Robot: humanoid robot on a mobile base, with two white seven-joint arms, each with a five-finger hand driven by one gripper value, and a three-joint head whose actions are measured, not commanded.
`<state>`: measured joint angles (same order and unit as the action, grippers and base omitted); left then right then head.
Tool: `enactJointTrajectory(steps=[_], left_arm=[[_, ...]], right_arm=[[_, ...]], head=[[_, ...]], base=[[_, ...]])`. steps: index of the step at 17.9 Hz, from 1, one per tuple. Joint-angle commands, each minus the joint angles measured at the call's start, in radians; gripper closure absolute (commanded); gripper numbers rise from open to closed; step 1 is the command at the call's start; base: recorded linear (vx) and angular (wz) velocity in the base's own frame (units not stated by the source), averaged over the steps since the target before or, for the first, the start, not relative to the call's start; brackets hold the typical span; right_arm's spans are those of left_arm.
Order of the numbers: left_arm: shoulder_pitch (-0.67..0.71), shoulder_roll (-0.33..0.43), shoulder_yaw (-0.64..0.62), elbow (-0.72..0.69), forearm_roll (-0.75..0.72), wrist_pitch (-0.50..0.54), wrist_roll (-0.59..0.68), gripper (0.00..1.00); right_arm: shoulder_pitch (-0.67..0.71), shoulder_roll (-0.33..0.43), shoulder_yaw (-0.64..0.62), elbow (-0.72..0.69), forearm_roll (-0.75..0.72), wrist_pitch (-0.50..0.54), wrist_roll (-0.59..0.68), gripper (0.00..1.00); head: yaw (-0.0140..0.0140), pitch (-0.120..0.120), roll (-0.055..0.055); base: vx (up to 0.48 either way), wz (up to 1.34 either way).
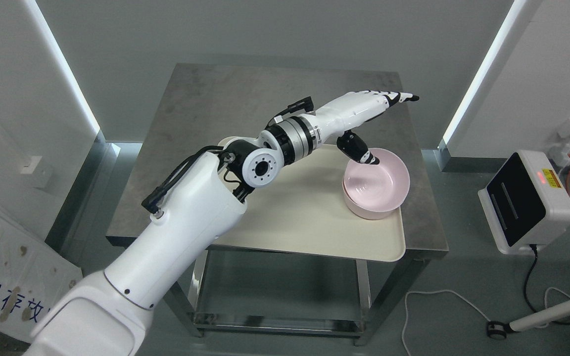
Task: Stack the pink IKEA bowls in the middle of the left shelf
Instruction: 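Lower the bowl into the other bowl and open the left hand, then move the left hand to the stacked bowls' rim and grip them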
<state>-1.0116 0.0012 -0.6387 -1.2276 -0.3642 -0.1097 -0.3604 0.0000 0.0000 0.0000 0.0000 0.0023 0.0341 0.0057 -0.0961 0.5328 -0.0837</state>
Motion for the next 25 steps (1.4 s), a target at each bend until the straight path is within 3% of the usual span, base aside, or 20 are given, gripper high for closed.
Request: enactJointTrajectory(steps=[1,4,7,9,14,16,25], left_arm=[[0.218,0.016,0.25,-0.363,0.156,-0.03,-0.125,0.01],[0.241,0.016,0.081,-0.371,0.127,-0.033,-0.193,0.01],[0.246,0.016,-0.028,-0.346,-0.063,-0.016,-0.199,0.01],[0.245,0.016,-0.05,-0.342,-0.131,0.028,-0.201,0.02],[0.212,0.016,-0.084,-0.339,-0.205,0.266,-0.257,0.07],[0.205,0.016,-0.117,-0.333,-0.22,0.286,-0.319,0.08],[0.084,0.016,-0.105,-0.225,-0.306,0.32,-0.359,0.22]], right_arm=[[0.029,-0.017,-0.011,-0.034,-0.002,0.001,0.0,0.0],[0.029,-0.017,-0.011,-0.034,-0.002,0.001,0.0,0.0],[0.029,-0.017,-0.012,-0.034,-0.002,0.001,0.0,0.0],[0.029,-0.017,-0.011,-0.034,-0.002,0.0,0.0,0.0],[0.029,-0.017,-0.011,-0.034,-0.002,0.0,0.0,0.0],[0.029,-0.017,-0.011,-0.034,-0.002,0.001,0.0,0.0],[0.029,-0.017,-0.011,-0.034,-0.002,0.001,0.0,0.0]], head=[[0.0,0.0,0.0],[0.0,0.0,0.0],[0.0,0.0,0.0],[0.0,0.0,0.0],[0.0,0.0,0.0],[0.0,0.0,0.0],[0.0,0.0,0.0]], base=[[0.0,0.0],[0.0,0.0],[0.0,0.0],[0.0,0.0],[0.0,0.0],[0.0,0.0],[0.0,0.0]])
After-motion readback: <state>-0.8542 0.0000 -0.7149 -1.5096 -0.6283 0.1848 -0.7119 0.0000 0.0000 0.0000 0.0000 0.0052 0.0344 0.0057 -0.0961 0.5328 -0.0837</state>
